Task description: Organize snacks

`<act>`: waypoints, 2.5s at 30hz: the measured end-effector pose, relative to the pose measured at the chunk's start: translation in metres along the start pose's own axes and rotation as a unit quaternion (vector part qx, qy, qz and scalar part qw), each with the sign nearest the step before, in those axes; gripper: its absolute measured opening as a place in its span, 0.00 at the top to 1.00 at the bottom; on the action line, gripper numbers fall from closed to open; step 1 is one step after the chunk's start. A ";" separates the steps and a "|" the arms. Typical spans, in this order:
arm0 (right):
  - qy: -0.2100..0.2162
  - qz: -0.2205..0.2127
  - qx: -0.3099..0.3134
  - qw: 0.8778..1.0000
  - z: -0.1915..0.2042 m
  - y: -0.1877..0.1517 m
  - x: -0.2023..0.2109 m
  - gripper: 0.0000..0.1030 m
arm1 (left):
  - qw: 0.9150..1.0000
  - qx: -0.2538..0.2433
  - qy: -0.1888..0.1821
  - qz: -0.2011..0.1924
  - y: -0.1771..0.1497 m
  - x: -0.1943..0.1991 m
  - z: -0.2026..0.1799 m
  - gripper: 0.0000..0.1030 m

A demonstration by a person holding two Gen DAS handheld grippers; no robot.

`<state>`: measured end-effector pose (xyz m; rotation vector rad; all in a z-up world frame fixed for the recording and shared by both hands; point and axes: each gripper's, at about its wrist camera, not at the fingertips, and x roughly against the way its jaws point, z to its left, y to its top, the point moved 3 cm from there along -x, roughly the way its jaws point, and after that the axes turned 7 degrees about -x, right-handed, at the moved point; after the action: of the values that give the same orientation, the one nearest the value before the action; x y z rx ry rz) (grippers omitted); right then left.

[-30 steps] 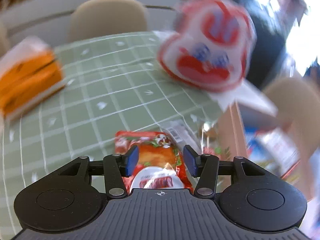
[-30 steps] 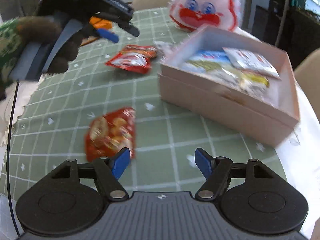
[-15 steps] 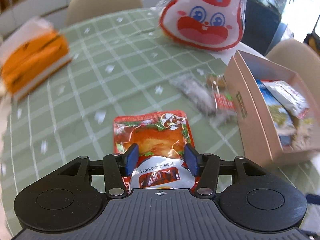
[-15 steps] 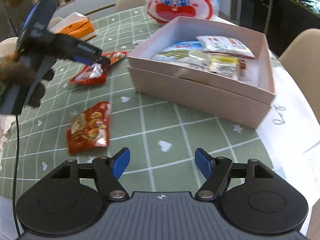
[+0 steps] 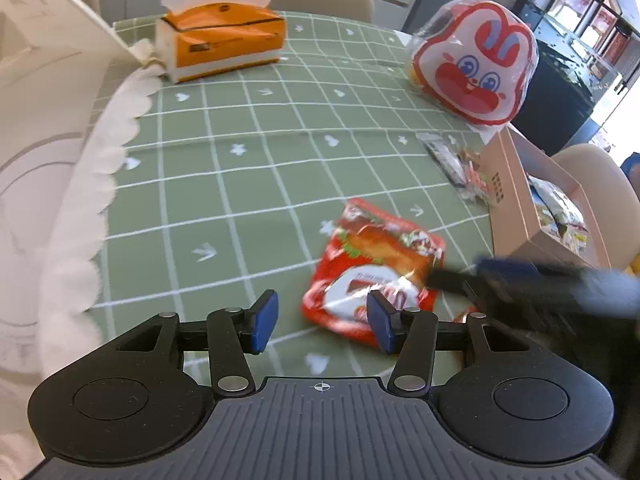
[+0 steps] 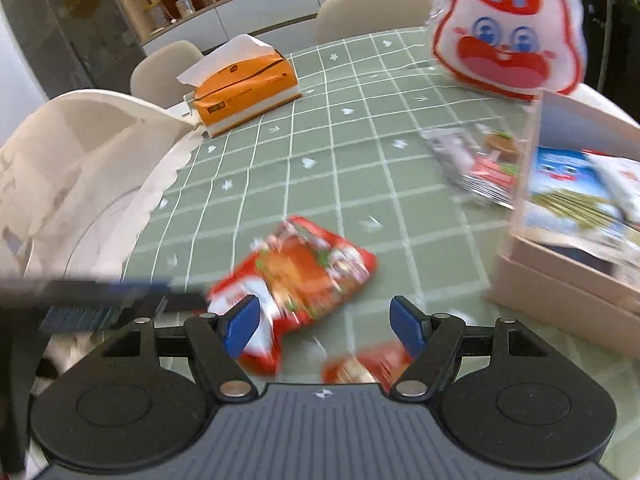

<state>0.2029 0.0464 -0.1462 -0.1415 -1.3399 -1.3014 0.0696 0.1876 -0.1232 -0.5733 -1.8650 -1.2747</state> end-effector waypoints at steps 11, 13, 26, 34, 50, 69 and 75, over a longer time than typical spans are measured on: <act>-0.034 0.024 0.092 0.995 0.019 -0.004 -0.031 0.61 | 0.998 -0.017 -0.063 -0.013 -0.009 0.010 0.017 0.48; -0.031 0.029 0.105 0.994 0.019 -0.017 -0.023 0.61 | 0.997 -0.027 -0.067 -0.017 -0.008 0.005 0.016 0.48; -0.085 -0.034 0.089 0.992 -0.023 -0.065 0.060 0.35 | 0.972 -0.225 -0.063 -0.017 -0.009 -0.030 -0.047 0.37; -0.085 -0.027 0.002 0.996 -0.057 -0.091 0.056 0.31 | 0.988 -0.116 -0.087 -0.045 0.011 -0.022 -0.029 0.43; -0.124 -0.037 0.030 0.991 -0.055 -0.123 0.069 0.22 | 0.982 -0.150 -0.113 -0.011 -0.023 -0.040 -0.055 0.64; -0.100 0.015 0.037 0.994 -0.026 -0.123 0.079 0.17 | 0.985 -0.124 -0.104 -0.060 -0.075 0.015 -0.046 0.63; -0.069 0.031 0.164 0.984 0.037 -0.139 0.073 0.17 | 0.987 -0.093 -0.112 -0.064 -0.075 0.020 -0.030 0.63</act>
<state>0.0569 -0.0211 -0.1588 -0.0441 -1.6372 -1.0170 0.0140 0.1293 -0.1440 -0.7319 -2.0054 -1.5334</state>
